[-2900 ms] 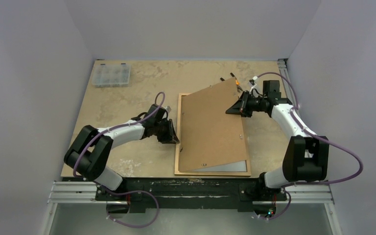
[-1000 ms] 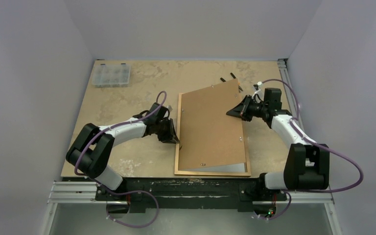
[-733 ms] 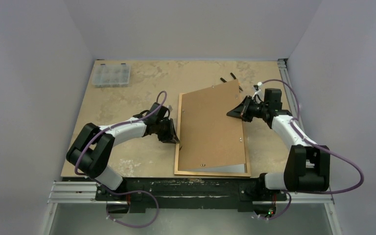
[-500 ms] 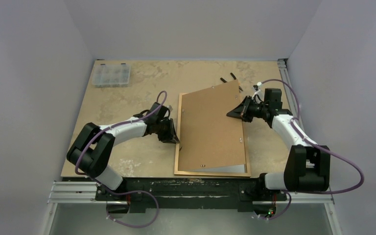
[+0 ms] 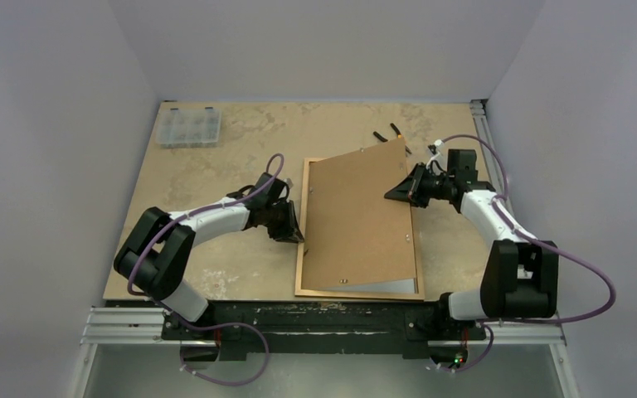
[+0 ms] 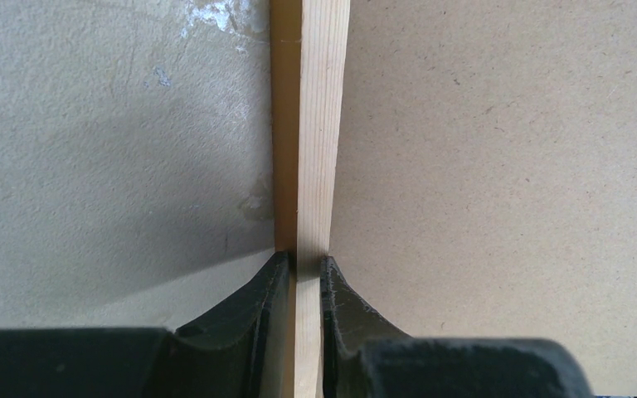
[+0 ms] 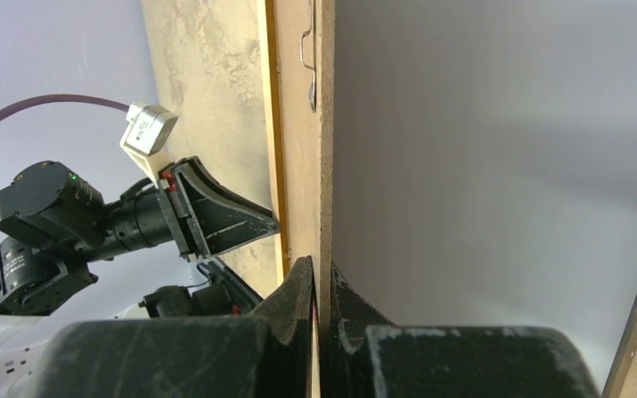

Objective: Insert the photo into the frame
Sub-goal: Place the photo frame item in the photo frame.

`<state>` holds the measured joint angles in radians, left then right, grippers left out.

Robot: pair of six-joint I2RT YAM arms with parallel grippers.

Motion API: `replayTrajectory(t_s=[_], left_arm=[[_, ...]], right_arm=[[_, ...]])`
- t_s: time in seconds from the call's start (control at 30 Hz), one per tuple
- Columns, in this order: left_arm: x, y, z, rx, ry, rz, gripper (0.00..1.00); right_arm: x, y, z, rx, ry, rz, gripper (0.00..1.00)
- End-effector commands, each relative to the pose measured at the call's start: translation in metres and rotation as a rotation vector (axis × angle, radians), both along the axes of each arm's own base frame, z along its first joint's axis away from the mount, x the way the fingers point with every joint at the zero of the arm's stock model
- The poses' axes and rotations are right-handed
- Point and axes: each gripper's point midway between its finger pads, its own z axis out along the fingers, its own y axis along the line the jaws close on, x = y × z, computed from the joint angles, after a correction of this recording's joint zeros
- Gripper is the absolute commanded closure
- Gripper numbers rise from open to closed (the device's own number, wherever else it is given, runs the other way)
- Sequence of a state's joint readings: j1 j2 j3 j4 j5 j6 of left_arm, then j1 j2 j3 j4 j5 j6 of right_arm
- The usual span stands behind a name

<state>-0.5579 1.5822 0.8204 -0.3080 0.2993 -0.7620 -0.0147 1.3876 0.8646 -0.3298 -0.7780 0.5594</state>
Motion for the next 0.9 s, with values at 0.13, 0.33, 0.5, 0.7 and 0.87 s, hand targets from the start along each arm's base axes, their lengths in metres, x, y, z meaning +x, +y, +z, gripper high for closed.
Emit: replayTrajectory(t_s=[0.13, 0.33, 0.5, 0.7, 0.87], left_arm=[[0.002, 0.014, -0.025, 0.123, -0.015, -0.003, 0.89], [0.002, 0.014, -0.025, 0.130, -0.016, -0.004, 0.89], [0.003, 0.014, -0.026, 0.134, -0.015, -0.007, 0.89], [0.003, 0.014, -0.027, 0.139, -0.015, -0.008, 0.89], [0.002, 0.014, -0.027, 0.143, -0.015, -0.010, 0.89]], right_arm=[[-0.023, -0.002, -0.050, -0.080, 0.098, 0.066, 1.00], [-0.022, -0.007, -0.067, -0.119, 0.126, 0.072, 1.00], [-0.023, -0.015, -0.077, -0.176, 0.142, 0.062, 0.78], [-0.022, -0.021, -0.081, -0.221, 0.159, 0.054, 0.50], [-0.022, -0.026, -0.084, -0.257, 0.167, 0.046, 0.36]])
